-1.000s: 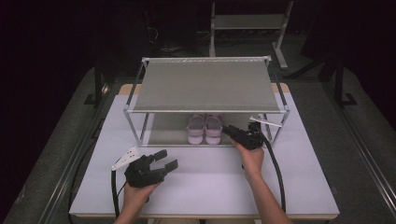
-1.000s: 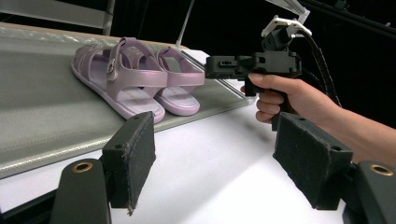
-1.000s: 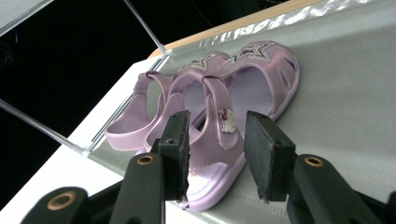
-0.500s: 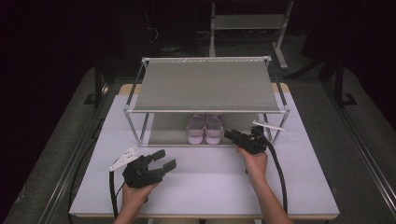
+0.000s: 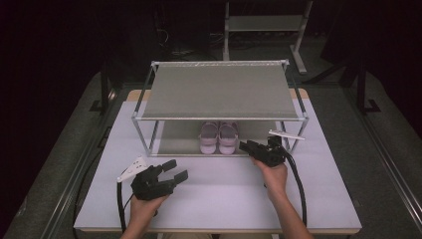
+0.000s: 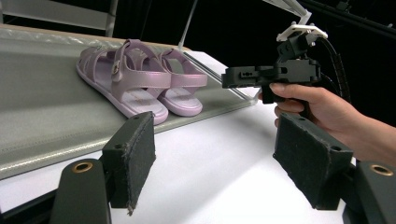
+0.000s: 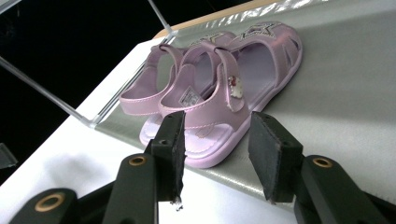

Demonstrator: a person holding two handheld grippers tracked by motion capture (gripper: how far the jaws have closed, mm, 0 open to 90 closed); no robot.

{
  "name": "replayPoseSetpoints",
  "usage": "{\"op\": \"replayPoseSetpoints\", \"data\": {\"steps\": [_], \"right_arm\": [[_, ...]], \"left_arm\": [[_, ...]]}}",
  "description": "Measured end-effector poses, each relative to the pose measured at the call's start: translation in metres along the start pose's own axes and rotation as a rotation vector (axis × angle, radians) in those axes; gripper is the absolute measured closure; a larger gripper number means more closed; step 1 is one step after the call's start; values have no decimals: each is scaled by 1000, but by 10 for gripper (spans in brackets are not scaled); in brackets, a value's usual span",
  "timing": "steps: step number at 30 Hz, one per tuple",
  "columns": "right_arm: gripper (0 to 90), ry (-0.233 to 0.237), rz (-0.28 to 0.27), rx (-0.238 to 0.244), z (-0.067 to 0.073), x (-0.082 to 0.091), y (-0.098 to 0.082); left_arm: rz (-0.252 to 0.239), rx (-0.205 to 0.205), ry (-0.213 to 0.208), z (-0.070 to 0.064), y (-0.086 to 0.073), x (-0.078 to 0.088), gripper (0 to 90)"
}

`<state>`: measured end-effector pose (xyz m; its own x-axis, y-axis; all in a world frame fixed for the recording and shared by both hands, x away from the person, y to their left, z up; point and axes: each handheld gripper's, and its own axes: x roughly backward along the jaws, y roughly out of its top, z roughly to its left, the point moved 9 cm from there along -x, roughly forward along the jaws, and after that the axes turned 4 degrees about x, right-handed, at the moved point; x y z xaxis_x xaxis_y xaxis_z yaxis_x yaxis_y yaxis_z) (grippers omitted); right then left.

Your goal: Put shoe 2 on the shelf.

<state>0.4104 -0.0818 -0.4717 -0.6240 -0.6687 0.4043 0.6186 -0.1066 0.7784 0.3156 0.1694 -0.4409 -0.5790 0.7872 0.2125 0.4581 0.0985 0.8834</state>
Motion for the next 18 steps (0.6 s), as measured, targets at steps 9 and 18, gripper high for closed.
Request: {"op": "replayPoseSetpoints", "data": {"steps": [9,18], "right_arm": [[544,5,-6,0,-3,12,-5],[517,1,-6,-14,-8,27,-10]], "left_arm": [[1,8,-9,-1,0,-1,287],[1,8,-11,-1,-1,-2,287]]}}
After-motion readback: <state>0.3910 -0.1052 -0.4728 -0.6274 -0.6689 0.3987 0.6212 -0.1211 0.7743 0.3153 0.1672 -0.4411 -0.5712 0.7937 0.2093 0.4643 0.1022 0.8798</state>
